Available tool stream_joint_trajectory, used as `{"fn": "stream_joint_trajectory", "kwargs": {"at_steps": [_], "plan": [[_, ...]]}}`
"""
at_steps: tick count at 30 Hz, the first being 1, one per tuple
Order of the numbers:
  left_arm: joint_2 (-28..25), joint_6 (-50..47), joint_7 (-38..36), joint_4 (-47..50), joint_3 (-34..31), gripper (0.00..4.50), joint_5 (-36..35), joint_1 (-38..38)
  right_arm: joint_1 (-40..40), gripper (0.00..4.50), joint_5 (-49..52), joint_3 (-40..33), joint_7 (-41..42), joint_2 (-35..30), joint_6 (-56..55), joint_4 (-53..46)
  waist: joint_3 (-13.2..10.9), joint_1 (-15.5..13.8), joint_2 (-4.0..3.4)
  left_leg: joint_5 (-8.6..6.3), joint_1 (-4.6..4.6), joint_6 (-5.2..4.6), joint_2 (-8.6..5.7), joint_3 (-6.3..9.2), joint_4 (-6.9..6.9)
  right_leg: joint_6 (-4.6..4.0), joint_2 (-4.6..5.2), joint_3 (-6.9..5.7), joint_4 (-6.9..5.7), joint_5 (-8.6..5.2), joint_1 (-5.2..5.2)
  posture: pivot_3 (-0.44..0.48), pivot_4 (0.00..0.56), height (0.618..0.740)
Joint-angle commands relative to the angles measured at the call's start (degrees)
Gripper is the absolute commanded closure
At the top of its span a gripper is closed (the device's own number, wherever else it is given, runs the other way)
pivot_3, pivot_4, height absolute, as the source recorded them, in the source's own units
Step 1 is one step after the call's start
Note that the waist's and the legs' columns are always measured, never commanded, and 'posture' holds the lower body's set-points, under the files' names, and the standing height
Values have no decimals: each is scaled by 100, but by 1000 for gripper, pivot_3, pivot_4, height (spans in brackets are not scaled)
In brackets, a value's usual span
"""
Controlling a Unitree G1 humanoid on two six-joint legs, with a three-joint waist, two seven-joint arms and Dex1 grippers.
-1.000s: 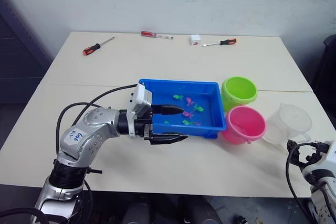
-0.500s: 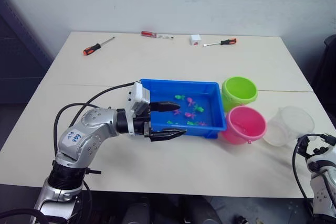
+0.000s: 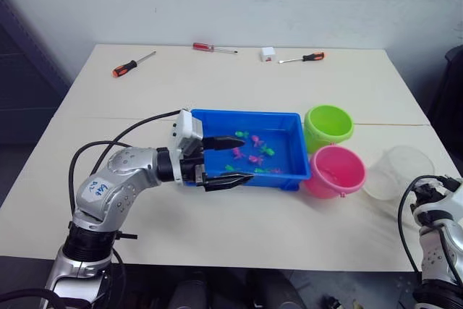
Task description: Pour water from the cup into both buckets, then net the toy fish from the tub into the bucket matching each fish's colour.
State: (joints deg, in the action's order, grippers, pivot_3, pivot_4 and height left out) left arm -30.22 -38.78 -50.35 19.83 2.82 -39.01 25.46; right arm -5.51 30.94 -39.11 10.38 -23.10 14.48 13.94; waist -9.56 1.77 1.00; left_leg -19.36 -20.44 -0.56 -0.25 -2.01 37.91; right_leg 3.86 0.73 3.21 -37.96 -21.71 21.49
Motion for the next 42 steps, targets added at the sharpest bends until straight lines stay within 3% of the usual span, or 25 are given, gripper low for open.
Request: {"fn": "stream_joint_trajectory", "kwargs": {"at_steps": [1, 8, 16, 22, 32, 42], "plan": [[-20, -92, -85, 161, -181, 0, -298, 168, 17, 4471, 179, -282, 109, -82, -400, -516, -5, -1, -8, 0, -1, 0, 0, 0, 0, 0, 0, 0, 0, 0, 0, 0, 150, 740], [-155, -177, -417, 20, -163, 0, -414, 360, 437, 4471, -437, 72, 32, -621, -264, -1879, -28, -7, -53, 0, -3, 1, 0, 0, 0, 1, -1, 0, 0, 0, 2, 0, 150, 740], [-89, -91, -578, -288, -37, 0, -257, 649, 915, 4471, -2208, 960, 1, -1496, -376, -2884, -29, -10, -52, 5, -1, 9, 0, 0, 2, 1, -8, 4, -1, 0, 3, 0, 150, 740], [-78, 7, -699, -469, 19, 0, -149, 742, 1034, 4471, -3401, 1456, -42, -1871, -750, -2997, -30, -18, -49, 6, -4, 9, 0, -1, 4, 1, -7, 4, 4, 0, 3, 0, 150, 740], [-113, 97, -827, -579, -13, 0, -90, 756, 1060, 4471, -4975, 1625, -228, -2398, -1432, -2948, -31, -11, -48, 7, -3, 10, 0, -2, 5, 1, -8, 5, 1, 0, 4, 0, 150, 740], [-88, 289, -880, -718, 66, 0, 147, 782, 906, 4471, -5886, 1750, -324, -2699, -1934, -2848, -31, -16, -48, 11, -3, 11, 0, -3, 7, 1, -10, 6, -2, 0, 4, 0, 150, 740]]}}
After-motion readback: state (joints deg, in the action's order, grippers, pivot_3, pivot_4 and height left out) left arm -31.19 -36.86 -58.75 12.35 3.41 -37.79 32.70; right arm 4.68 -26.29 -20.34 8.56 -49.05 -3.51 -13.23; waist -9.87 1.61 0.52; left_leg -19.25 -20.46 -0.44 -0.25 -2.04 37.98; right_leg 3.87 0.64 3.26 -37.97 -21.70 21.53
